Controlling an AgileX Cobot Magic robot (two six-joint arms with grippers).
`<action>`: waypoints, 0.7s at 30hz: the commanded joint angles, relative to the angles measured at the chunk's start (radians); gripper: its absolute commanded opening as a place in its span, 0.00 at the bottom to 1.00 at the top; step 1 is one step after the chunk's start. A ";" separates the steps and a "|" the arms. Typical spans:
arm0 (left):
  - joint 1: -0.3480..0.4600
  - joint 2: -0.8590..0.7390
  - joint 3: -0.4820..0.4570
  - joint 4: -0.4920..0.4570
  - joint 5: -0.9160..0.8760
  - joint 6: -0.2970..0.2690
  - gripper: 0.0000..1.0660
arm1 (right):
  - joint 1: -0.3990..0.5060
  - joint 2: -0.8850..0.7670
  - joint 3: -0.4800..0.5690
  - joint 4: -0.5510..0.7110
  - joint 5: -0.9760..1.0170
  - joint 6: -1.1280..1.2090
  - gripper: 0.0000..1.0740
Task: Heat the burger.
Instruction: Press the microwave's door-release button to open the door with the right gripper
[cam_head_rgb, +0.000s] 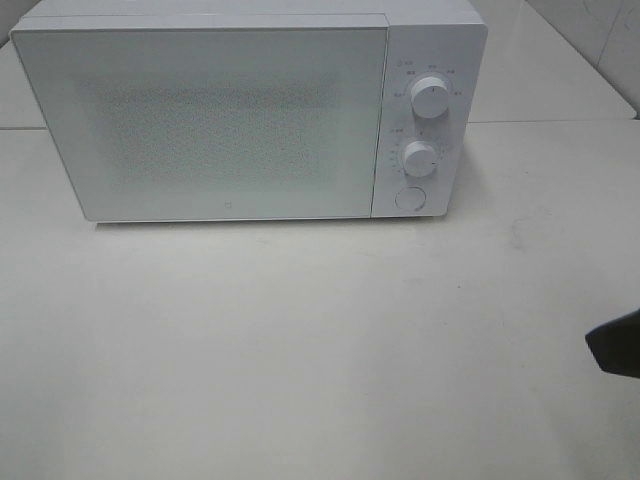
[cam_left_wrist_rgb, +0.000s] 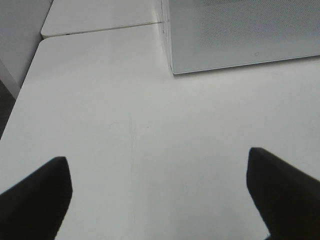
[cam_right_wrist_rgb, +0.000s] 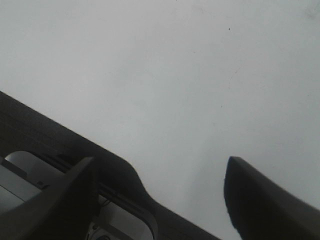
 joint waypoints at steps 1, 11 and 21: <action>0.002 -0.025 -0.001 0.001 0.001 0.002 0.82 | -0.007 -0.069 0.033 -0.008 0.017 0.003 0.66; 0.002 -0.025 -0.001 0.001 0.001 0.002 0.82 | -0.232 -0.302 0.066 0.030 0.062 -0.013 0.72; 0.002 -0.025 -0.001 0.001 0.001 0.002 0.82 | -0.379 -0.565 0.083 0.020 0.168 -0.039 0.71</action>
